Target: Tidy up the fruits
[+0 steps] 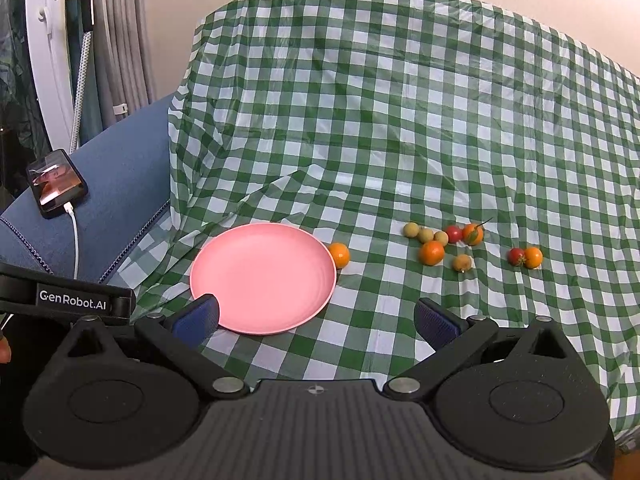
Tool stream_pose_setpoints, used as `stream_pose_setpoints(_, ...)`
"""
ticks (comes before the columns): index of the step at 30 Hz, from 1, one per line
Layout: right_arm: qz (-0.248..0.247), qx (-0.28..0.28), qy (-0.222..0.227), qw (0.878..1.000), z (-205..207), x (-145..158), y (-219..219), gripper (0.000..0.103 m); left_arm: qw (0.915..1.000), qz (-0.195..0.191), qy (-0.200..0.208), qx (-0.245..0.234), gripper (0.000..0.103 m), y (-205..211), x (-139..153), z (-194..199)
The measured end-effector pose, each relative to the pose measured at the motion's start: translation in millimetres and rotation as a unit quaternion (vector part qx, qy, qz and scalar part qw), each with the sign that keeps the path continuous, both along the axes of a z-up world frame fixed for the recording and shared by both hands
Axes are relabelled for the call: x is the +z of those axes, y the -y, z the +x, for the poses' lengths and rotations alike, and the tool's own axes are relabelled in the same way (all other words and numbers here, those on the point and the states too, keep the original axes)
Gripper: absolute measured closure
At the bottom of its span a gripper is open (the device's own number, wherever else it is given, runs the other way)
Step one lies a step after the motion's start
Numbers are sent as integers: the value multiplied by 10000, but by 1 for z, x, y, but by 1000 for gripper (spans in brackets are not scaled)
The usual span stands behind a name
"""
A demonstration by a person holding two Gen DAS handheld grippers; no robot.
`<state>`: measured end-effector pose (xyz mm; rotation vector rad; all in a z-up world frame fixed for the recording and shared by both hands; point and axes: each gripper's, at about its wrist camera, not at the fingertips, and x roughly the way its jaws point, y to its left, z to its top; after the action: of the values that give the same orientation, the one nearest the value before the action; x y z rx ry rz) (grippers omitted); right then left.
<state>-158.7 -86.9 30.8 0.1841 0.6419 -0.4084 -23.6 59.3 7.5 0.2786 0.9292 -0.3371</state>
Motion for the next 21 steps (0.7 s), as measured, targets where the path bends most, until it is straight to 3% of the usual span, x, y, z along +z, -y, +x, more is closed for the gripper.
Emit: stream_pose_setpoints(21,-51,30,42,10000,1,0,0,0,10000,31,-1,-13,0,-3,2,0)
